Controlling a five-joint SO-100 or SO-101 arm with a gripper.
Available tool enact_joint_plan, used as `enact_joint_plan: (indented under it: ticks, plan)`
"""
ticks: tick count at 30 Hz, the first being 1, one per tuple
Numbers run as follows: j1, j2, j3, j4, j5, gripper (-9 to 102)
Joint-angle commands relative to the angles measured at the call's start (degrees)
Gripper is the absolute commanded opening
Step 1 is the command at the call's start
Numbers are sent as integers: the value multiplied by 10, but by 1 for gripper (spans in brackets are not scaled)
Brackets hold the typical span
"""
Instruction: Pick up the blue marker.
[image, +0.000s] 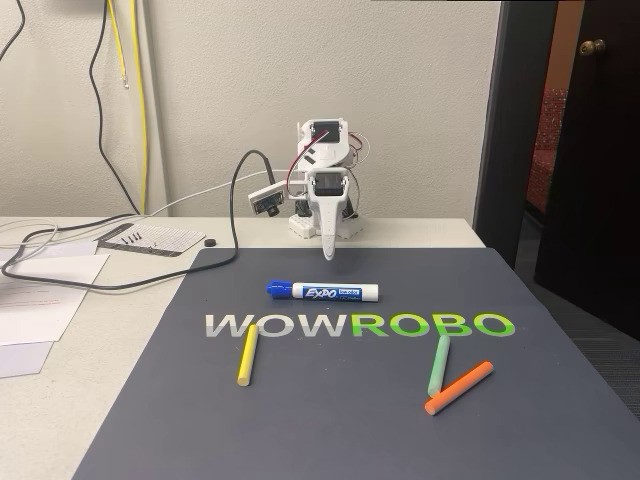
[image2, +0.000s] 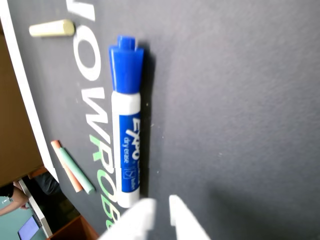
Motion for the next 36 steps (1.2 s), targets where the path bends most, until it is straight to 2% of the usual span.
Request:
enact_joint_plan:
  ticks: [1, 6, 9, 11, 14, 17, 22, 26, 31, 33, 36]
  plan:
    - [9, 33, -10, -13, 2, 8]
    - [10, -25, -31, -47, 8, 8]
    - [7, -201, -115, -86, 9, 8]
    - [4, -339, -207, -74, 9, 7]
    - [6, -457, -288, -59, 1, 7]
    - [-1, -565, -364, -45, -4, 0]
    - [-7, -662, -433, -40, -32, 1]
    - [-19, -672, -432, -93, -33, 0]
    - [-10, -767, -488, -123, 36, 0]
    - [-4, -819, -540, -90, 41, 0]
    - [6, -900, -671, 40, 55, 0]
